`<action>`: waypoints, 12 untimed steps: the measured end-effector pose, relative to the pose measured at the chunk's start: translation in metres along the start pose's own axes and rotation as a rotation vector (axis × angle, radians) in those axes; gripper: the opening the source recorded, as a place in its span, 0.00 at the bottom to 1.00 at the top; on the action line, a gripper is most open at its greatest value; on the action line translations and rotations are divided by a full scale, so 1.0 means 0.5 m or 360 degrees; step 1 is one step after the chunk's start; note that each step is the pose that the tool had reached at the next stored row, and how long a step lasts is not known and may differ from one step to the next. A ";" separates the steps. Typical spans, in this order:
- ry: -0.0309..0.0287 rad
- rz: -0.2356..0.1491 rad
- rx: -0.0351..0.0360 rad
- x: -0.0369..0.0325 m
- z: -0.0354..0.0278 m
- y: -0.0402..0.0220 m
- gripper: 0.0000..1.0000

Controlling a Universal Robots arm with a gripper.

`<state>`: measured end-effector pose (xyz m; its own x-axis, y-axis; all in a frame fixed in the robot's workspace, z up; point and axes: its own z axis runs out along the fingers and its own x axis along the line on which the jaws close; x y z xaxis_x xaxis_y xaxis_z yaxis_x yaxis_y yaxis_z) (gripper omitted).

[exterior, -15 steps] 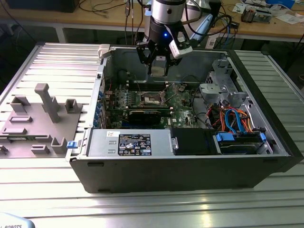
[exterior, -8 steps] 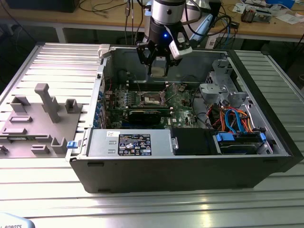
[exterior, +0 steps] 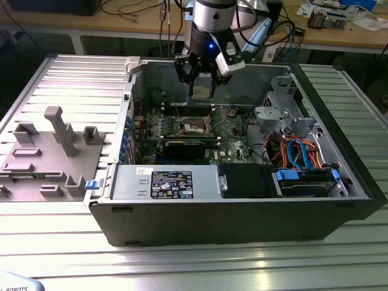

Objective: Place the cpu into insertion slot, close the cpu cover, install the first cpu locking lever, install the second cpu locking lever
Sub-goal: 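Place the cpu into insertion slot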

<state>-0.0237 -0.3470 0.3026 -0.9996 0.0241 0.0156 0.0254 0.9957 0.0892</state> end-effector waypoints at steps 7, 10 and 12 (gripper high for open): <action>0.00000 0.0000 0.0000 0.000 0.003 0.000 0.54; 0.00000 -0.0001 0.0000 0.000 0.005 0.000 0.54; 0.00001 -0.0001 0.0000 0.000 0.006 0.000 0.54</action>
<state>-0.0237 -0.3469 0.2998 -0.9996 0.0234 0.0157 0.0247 0.9957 0.0892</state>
